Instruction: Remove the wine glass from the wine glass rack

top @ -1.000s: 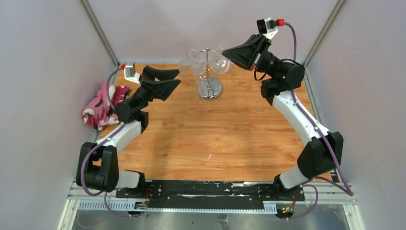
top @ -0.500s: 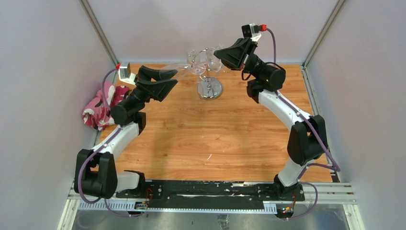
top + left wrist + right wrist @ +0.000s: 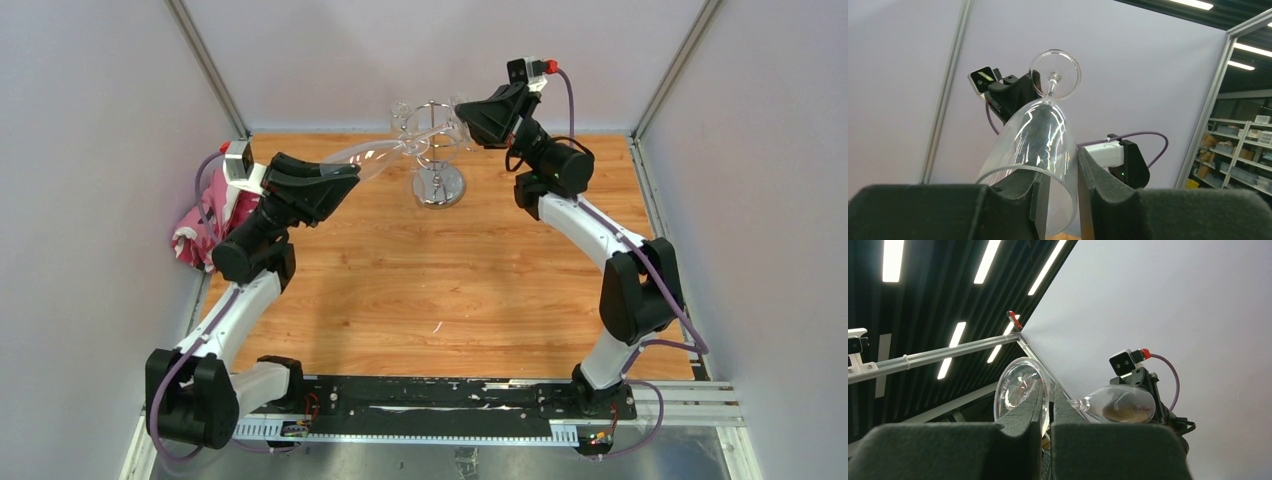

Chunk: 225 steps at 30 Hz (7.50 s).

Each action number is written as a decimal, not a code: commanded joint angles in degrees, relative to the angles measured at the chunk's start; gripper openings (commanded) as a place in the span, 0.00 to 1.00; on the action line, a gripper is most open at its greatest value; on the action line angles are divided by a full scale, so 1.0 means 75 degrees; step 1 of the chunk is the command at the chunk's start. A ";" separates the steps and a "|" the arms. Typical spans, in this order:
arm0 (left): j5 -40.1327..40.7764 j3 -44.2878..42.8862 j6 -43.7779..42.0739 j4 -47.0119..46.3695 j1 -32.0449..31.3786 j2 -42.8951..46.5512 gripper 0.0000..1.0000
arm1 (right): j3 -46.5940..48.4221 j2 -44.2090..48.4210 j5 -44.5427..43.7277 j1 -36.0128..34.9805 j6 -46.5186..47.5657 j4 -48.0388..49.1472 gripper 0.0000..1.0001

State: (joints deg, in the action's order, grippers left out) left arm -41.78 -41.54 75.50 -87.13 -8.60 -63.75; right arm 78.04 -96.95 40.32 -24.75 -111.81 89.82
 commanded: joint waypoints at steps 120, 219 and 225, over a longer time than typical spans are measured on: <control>0.5434 -1.3055 -0.9035 2.0688 0.1117 -0.7967 0.25 | -0.1777 0.1102 0.2576 0.2844 0.4353 -0.5624 0.77; 0.1984 -0.4972 -0.3753 1.1774 -0.1137 -0.3670 0.59 | -0.2020 0.0763 0.2678 0.2876 0.3695 -0.4614 0.74; 0.2448 -0.5354 -0.3888 1.2213 -0.1195 -0.3893 0.58 | -0.2092 0.0536 0.2702 0.2983 0.3225 -0.4041 0.73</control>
State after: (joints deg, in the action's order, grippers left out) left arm -26.28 -79.02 47.09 2.96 -16.93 -91.81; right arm 63.42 -91.48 59.02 -3.95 -84.55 54.04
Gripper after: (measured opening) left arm 0.589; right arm 0.736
